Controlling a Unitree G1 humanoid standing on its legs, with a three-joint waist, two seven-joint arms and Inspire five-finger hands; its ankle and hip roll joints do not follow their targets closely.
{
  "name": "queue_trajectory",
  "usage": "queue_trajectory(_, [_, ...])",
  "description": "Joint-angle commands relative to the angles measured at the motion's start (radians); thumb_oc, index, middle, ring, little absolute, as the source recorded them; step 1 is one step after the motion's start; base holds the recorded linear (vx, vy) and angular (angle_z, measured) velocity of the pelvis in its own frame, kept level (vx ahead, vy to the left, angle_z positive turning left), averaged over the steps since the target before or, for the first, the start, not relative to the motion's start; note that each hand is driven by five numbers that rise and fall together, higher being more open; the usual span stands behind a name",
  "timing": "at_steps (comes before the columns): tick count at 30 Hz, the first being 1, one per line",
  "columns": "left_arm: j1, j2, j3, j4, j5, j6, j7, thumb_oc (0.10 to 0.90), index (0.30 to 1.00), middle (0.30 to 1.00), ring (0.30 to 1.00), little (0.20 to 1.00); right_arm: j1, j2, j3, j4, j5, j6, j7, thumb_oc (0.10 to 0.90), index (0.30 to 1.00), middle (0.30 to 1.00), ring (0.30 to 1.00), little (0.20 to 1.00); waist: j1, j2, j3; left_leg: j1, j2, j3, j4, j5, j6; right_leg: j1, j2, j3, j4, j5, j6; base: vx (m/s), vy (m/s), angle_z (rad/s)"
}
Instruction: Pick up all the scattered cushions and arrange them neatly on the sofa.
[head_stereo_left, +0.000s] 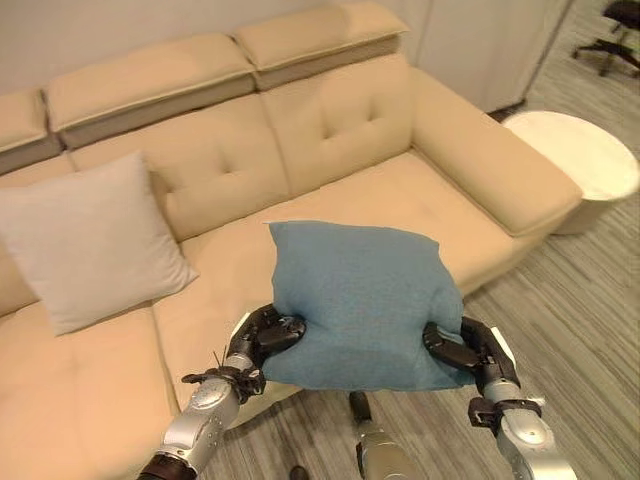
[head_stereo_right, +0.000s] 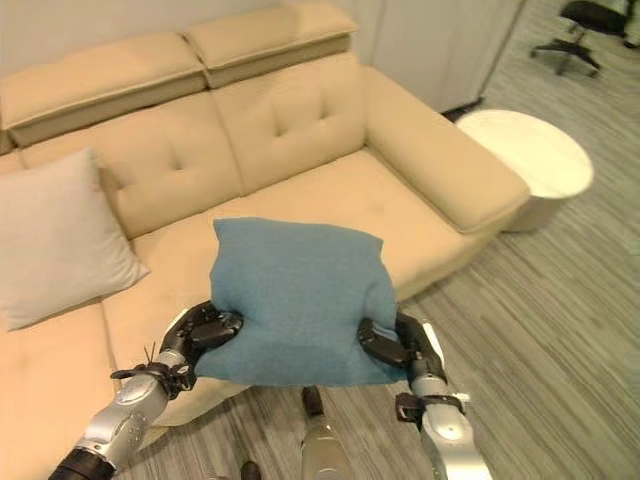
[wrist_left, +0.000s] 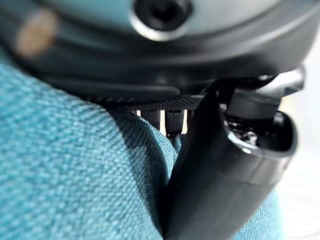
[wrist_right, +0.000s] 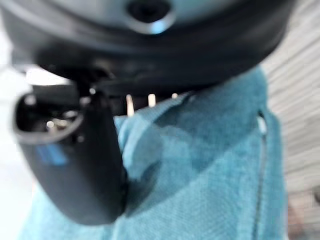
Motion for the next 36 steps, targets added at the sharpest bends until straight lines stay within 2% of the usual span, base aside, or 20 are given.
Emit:
queue_trajectory(1, [-0.140, -0.092, -0.044, -0.184, 0.016, -0.120, -0.089, 0.400, 0.300, 0.300, 0.300, 0.300, -0.145, 0.006, 0.069, -0.187, 0.012, -0.149, 0.063, 0.400, 0.300, 0.300, 0.300, 0.300, 0.009, 0.045, -0.062, -0.002, 0.048, -0.041, -0.097, 0.033, -0.050, 0.135, 0.012, -0.035, 0.058, -0.079, 0.020, -0.07, -0.087, -0.85])
queue_trajectory(3, [-0.137, -0.089, -0.040, -0.186, 0.018, -0.116, -0.092, 0.400, 0.300, 0.300, 0.300, 0.300, -0.140, 0.007, 0.066, -0.189, 0.016, -0.144, 0.066, 0.400, 0.300, 0.300, 0.300, 0.300, 0.014, 0.047, -0.067, 0.004, 0.056, -0.018, -0.099, 0.032, -0.051, 0.160, -0.004, -0.031, 0.052, -0.080, 0.023, -0.02, -0.093, -0.87])
queue_trajectory(5, [-0.135, -0.083, -0.036, -0.180, 0.006, -0.108, -0.093, 0.400, 0.300, 0.300, 0.300, 0.300, -0.134, -0.005, 0.055, -0.173, 0.016, -0.128, 0.061, 0.400, 0.300, 0.300, 0.300, 0.300, 0.023, 0.059, -0.092, 0.009, 0.090, 0.059, -0.082, 0.029, -0.068, 0.211, -0.085, -0.017, 0.030, -0.041, 0.056, 0.05, -0.238, -1.06])
queue_trajectory(7, [-0.132, -0.077, -0.030, -0.178, 0.003, -0.106, -0.091, 0.400, 0.300, 0.300, 0.300, 0.300, -0.134, -0.015, 0.051, -0.164, 0.010, -0.120, 0.058, 0.400, 0.300, 0.300, 0.300, 0.300, 0.026, 0.065, -0.099, 0.021, 0.105, 0.093, -0.066, 0.020, -0.080, 0.214, -0.121, -0.039, 0.014, -0.012, 0.072, 0.10, -0.233, -0.87])
queue_trajectory(11, [-0.119, -0.073, -0.023, -0.178, -0.008, -0.103, -0.098, 0.400, 0.300, 0.300, 0.300, 0.300, -0.123, -0.026, 0.042, -0.161, 0.002, -0.109, 0.055, 0.400, 0.300, 0.300, 0.300, 0.300, 0.019, 0.067, -0.106, 0.052, 0.135, 0.142, -0.056, 0.018, -0.101, 0.219, -0.144, -0.077, -0.016, 0.009, 0.086, 0.12, -0.233, -0.62])
queue_trajectory(13, [-0.116, -0.077, -0.037, -0.166, -0.016, -0.101, -0.106, 0.400, 0.300, 0.300, 0.300, 0.300, -0.102, -0.039, 0.031, -0.160, -0.004, -0.102, 0.053, 0.400, 0.300, 0.300, 0.300, 0.300, -0.002, 0.077, -0.116, 0.070, 0.180, 0.166, -0.048, 0.045, -0.129, 0.216, -0.108, -0.055, -0.012, -0.028, 0.081, 0.18, -0.375, -0.49])
queue_trajectory(16, [-0.123, -0.093, -0.061, -0.153, -0.019, -0.096, -0.109, 0.400, 0.300, 0.300, 0.300, 0.300, -0.070, -0.049, 0.017, -0.158, 0.007, -0.106, 0.043, 0.400, 0.300, 0.300, 0.300, 0.300, -0.027, 0.098, -0.117, 0.078, 0.256, 0.163, -0.027, 0.117, -0.163, 0.218, -0.033, -0.030, -0.002, -0.081, 0.043, 0.13, -0.378, -0.36])
queue_trajectory(18, [-0.123, -0.096, -0.062, -0.146, -0.014, -0.095, -0.113, 0.400, 0.300, 0.300, 0.300, 0.300, -0.065, -0.054, 0.019, -0.147, 0.016, -0.110, 0.038, 0.400, 0.300, 0.300, 0.300, 0.300, -0.031, 0.113, -0.119, 0.071, 0.328, 0.149, 0.026, 0.202, -0.184, 0.237, 0.045, -0.013, -0.019, -0.121, 0.007, 0.14, -0.460, -0.41])
queue_trajectory(19, [-0.125, -0.094, -0.063, -0.151, -0.009, -0.092, -0.107, 0.400, 0.300, 0.300, 0.300, 0.300, -0.066, -0.058, 0.021, -0.150, 0.015, -0.109, 0.035, 0.400, 0.300, 0.300, 0.300, 0.300, -0.024, 0.109, -0.111, 0.035, 0.355, 0.111, 0.100, 0.246, -0.176, 0.244, 0.067, 0.002, -0.022, -0.128, -0.009, 0.14, -0.473, -0.41])
queue_trajectory(21, [-0.126, -0.101, -0.070, -0.147, -0.015, -0.088, -0.107, 0.400, 0.300, 0.300, 0.300, 0.300, -0.072, -0.071, 0.031, -0.144, 0.018, -0.112, 0.028, 0.400, 0.300, 0.300, 0.300, 0.300, -0.010, 0.093, -0.093, -0.014, 0.371, 0.043, 0.217, 0.295, -0.151, 0.266, 0.096, 0.028, -0.036, -0.133, -0.037, 0.08, -0.397, -0.52])
queue_trajectory(23, [-0.106, -0.101, -0.056, -0.158, -0.020, -0.093, -0.094, 0.400, 0.300, 0.300, 0.300, 0.300, -0.083, -0.077, 0.046, -0.142, 0.011, -0.102, 0.032, 0.400, 0.300, 0.300, 0.300, 0.300, 0.024, 0.074, -0.076, -0.097, 0.265, -0.073, 0.288, 0.233, -0.110, 0.277, 0.106, 0.077, -0.051, -0.133, -0.050, 0.10, -0.255, -0.55])
queue_trajectory(24, [-0.096, -0.103, -0.053, -0.158, -0.023, -0.092, -0.095, 0.400, 0.300, 0.300, 0.300, 0.300, -0.094, -0.079, 0.053, -0.141, 0.010, -0.101, 0.037, 0.400, 0.300, 0.300, 0.300, 0.300, 0.049, 0.066, -0.068, -0.157, 0.175, -0.121, 0.304, 0.177, -0.093, 0.288, 0.114, 0.108, -0.063, -0.137, -0.055, 0.16, -0.204, -0.71])
queue_trajectory(25, [-0.093, -0.105, -0.051, -0.160, -0.024, -0.092, -0.099, 0.400, 0.300, 0.300, 0.300, 0.300, -0.098, -0.078, 0.058, -0.145, 0.012, -0.103, 0.042, 0.400, 0.300, 0.300, 0.300, 0.300, 0.065, 0.063, -0.065, -0.201, 0.127, -0.128, 0.294, 0.138, -0.084, 0.302, 0.124, 0.130, -0.072, -0.142, -0.054, 0.13, -0.165, -1.00])
queue_trajectory(28, [-0.090, -0.105, -0.051, -0.157, -0.024, -0.094, -0.104, 0.400, 0.300, 0.300, 0.300, 0.300, -0.095, -0.078, 0.062, -0.146, 0.018, -0.109, 0.051, 0.400, 0.300, 0.300, 0.300, 0.300, 0.082, 0.071, -0.065, -0.226, 0.093, -0.080, 0.209, 0.118, -0.070, 0.323, 0.134, 0.143, -0.087, -0.152, -0.052, 0.19, -0.109, -0.64])
queue_trajectory(29, [-0.091, -0.109, -0.046, -0.151, -0.027, -0.095, -0.106, 0.400, 0.300, 0.300, 0.300, 0.300, -0.093, -0.079, 0.061, -0.141, 0.017, -0.110, 0.047, 0.400, 0.300, 0.300, 0.300, 0.300, 0.095, 0.079, -0.066, -0.268, 0.075, -0.041, 0.160, 0.137, -0.070, 0.348, 0.146, 0.137, -0.101, -0.159, -0.050, 0.37, -0.182, -0.31])
queue_trajectory(30, [-0.099, -0.113, -0.040, -0.149, -0.027, -0.100, -0.102, 0.400, 0.300, 0.300, 0.300, 0.300, -0.094, -0.079, 0.063, -0.138, 0.014, -0.109, 0.045, 0.400, 0.300, 0.300, 0.300, 0.300, 0.118, 0.095, -0.063, -0.334, 0.045, 0.024, 0.063, 0.217, -0.095, 0.396, 0.186, 0.141, -0.113, -0.178, -0.051, 0.39, -0.184, -0.08])
queue_trajectory(31, [-0.101, -0.114, -0.037, -0.149, -0.031, -0.102, -0.098, 0.400, 0.300, 0.300, 0.300, 0.300, -0.100, -0.076, 0.063, -0.136, 0.014, -0.108, 0.043, 0.400, 0.300, 0.300, 0.300, 0.300, 0.130, 0.094, -0.063, -0.347, 0.037, 0.034, 0.032, 0.234, -0.106, 0.414, 0.198, 0.150, -0.121, -0.184, -0.051, 0.31, -0.137, -0.02])
queue_trajectory(33, [-0.094, -0.108, -0.020, -0.150, -0.034, -0.105, -0.085, 0.400, 0.300, 0.300, 0.300, 0.300, -0.117, -0.064, 0.076, -0.128, 0.011, -0.105, 0.041, 0.400, 0.300, 0.300, 0.300, 0.300, 0.150, 0.087, -0.059, -0.357, 0.022, 0.026, 0.019, 0.239, -0.111, 0.439, 0.210, 0.165, -0.124, -0.195, -0.054, 0.32, -0.060, -0.38])
queue_trajectory(34, [-0.068, -0.108, -0.001, -0.161, -0.046, -0.100, -0.082, 0.400, 0.300, 0.300, 0.300, 0.300, -0.126, -0.040, 0.102, -0.123, 0.005, -0.105, 0.052, 0.400, 0.300, 0.300, 0.300, 0.300, 0.175, 0.093, -0.080, -0.288, -0.002, -0.014, -0.054, 0.226, -0.072, 0.468, 0.228, 0.171, -0.110, -0.224, -0.050, 0.55, -0.052, -0.59])
queue_trajectory(36, [-0.048, -0.099, 0.005, -0.179, -0.056, -0.097, -0.081, 0.400, 0.300, 0.300, 0.300, 0.300, -0.123, -0.021, 0.115, -0.109, -0.011, -0.106, 0.057, 0.400, 0.300, 0.300, 0.300, 0.300, 0.199, 0.069, -0.102, -0.260, -0.026, -0.040, -0.059, 0.212, -0.045, 0.478, 0.216, 0.162, -0.063, -0.223, -0.032, 0.47, -0.018, -0.52])
